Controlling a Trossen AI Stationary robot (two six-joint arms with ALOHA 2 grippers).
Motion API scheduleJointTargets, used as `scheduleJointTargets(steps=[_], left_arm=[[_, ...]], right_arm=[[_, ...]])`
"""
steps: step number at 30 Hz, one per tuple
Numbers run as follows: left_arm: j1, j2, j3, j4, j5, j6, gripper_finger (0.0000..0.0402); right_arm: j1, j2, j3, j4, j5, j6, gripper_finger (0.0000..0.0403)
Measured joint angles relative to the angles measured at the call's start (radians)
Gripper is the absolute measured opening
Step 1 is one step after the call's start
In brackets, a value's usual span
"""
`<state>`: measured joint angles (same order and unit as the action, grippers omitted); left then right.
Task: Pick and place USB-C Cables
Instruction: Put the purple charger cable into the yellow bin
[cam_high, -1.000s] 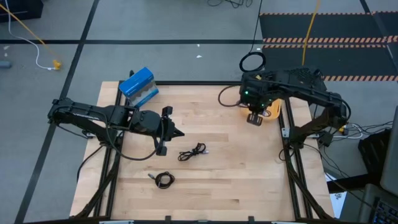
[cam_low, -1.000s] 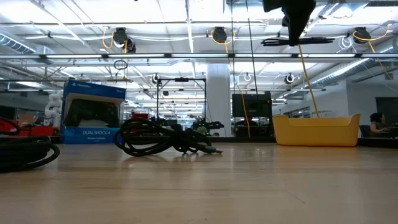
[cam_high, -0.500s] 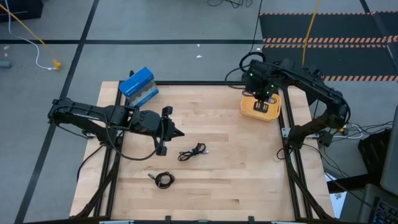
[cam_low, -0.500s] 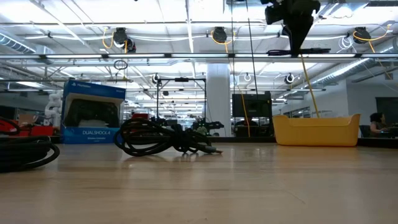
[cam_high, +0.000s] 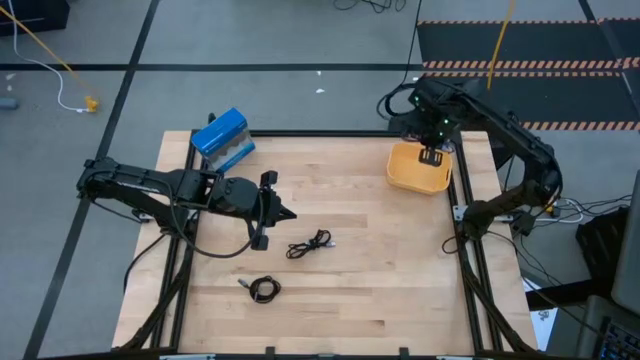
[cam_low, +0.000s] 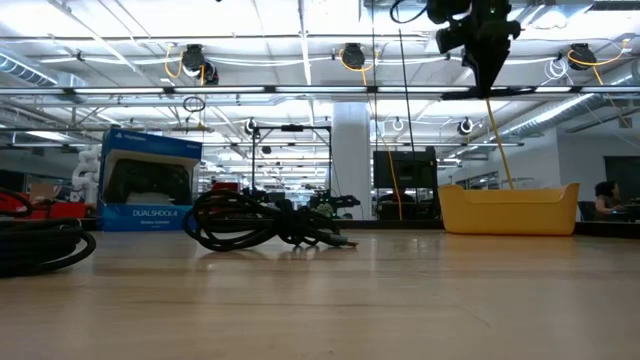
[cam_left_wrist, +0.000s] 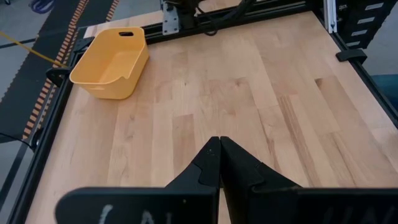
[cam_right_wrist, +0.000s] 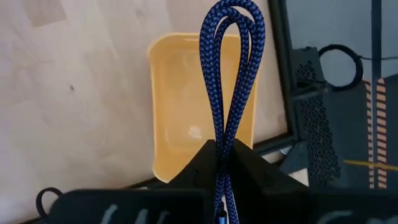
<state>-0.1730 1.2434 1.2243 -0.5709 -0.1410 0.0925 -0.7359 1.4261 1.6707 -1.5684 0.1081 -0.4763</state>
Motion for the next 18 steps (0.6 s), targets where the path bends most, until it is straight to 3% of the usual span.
scheduleJointTargets(steps=[6, 18], left_arm=[[0.000, 0.000, 0.000, 0.000, 0.000, 0.000, 0.0008], [0.000, 0.000, 0.000, 0.000, 0.000, 0.000, 0.0008]], right_arm=[[-0.045, -0.001, -0.045, 0.019, -0.002, -0.007, 0.0016], [-0.050, -0.005, -0.291, 0.195, -0.004, -0.063, 0.0016]])
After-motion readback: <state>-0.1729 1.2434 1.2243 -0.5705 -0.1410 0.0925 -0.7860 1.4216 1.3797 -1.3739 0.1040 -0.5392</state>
